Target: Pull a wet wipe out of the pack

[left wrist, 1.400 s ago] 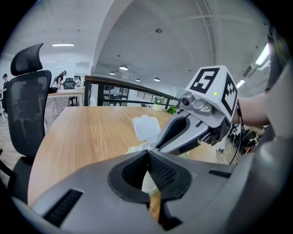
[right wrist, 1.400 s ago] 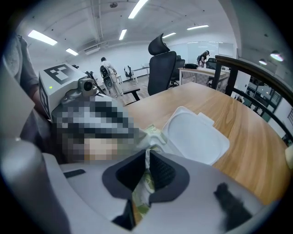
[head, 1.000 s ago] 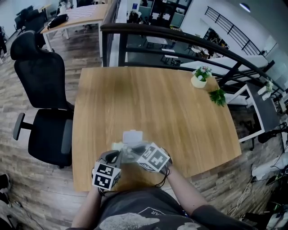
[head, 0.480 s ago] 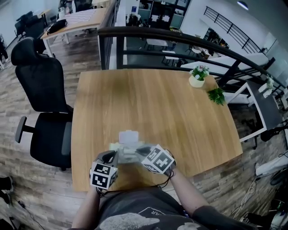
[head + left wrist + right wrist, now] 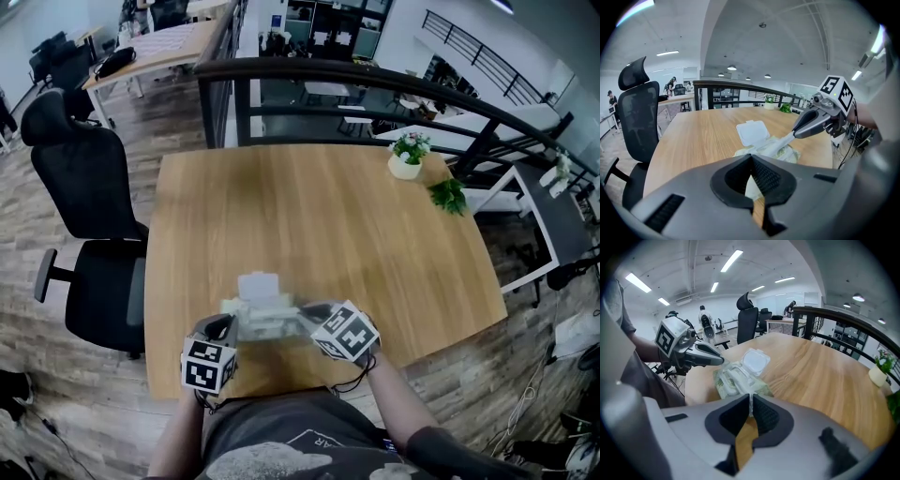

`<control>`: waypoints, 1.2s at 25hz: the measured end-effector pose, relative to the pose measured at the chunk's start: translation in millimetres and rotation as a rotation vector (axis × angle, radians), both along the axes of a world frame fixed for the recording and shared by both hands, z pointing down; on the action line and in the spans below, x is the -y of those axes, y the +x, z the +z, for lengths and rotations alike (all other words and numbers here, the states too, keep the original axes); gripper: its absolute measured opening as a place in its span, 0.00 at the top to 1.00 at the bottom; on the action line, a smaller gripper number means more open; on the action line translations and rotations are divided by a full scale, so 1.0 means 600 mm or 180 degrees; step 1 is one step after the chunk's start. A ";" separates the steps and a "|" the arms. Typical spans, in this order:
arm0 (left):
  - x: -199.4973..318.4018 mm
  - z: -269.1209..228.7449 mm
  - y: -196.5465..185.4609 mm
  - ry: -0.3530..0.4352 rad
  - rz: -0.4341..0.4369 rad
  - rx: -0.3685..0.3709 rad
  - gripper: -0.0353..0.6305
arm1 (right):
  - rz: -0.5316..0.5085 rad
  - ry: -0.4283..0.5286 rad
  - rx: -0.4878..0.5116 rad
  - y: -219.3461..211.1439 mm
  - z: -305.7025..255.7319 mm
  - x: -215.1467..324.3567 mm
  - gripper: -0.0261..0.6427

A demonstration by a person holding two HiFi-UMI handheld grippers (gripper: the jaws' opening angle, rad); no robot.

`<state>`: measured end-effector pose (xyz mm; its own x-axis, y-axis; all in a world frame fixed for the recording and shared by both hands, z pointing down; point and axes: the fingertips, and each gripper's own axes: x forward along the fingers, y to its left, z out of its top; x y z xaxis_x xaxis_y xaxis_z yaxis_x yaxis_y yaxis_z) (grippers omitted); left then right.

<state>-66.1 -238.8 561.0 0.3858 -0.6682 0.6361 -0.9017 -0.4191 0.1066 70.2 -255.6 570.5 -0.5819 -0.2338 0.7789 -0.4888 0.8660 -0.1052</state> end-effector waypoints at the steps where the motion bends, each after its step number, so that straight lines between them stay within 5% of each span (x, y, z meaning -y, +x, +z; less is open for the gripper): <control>1: 0.000 0.000 0.001 -0.0003 -0.0016 0.0011 0.93 | 0.0009 0.0018 -0.0025 0.010 0.000 0.003 0.90; 21: -0.008 -0.026 0.020 0.0131 -0.0662 0.0032 0.93 | 0.0195 0.0147 0.0376 0.136 -0.022 0.012 0.90; 30: 0.004 -0.043 0.074 0.0234 -0.0409 -0.0073 0.92 | 0.0426 0.0197 0.0493 0.156 -0.031 0.011 0.90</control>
<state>-21.7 -241.3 535.0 0.3078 -0.7576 0.5757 -0.9461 -0.3077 0.1009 163.5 -262.2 551.6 -0.6541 -0.3617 0.6643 -0.5820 0.8017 -0.1365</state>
